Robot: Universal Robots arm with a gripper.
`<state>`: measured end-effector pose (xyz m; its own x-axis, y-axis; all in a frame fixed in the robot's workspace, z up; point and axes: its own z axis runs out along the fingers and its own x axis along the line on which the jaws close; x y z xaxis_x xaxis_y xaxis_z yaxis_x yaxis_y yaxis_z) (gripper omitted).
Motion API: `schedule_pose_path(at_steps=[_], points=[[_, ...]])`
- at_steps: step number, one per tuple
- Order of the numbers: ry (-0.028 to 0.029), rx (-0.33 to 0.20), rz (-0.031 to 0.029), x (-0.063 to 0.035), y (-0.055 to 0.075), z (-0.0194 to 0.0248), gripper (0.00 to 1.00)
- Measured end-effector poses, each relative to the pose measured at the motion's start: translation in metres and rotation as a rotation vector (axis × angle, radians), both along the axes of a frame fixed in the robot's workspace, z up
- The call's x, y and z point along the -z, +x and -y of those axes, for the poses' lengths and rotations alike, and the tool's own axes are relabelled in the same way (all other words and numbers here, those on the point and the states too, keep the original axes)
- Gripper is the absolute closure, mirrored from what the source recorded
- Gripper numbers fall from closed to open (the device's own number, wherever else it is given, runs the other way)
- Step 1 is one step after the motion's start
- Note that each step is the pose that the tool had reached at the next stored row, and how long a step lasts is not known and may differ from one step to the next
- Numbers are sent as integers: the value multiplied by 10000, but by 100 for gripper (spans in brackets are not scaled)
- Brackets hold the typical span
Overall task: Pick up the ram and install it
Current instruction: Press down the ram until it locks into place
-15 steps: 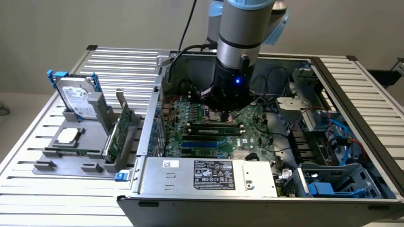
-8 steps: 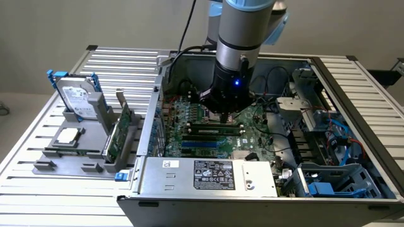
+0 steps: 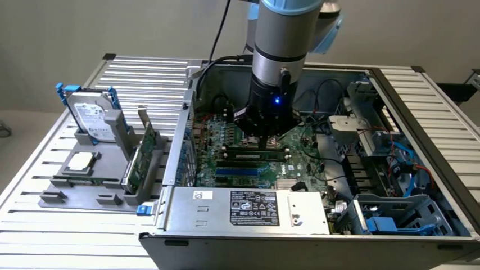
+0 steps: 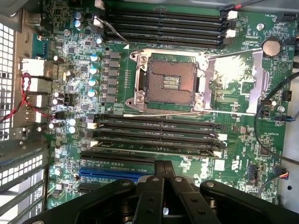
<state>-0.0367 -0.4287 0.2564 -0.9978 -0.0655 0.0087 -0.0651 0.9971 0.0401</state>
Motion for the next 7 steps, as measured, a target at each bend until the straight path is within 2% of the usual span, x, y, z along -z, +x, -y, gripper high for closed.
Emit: schedule_pose_path(at_steps=[7], points=[[-1,2,0,0,-1,0,89]])
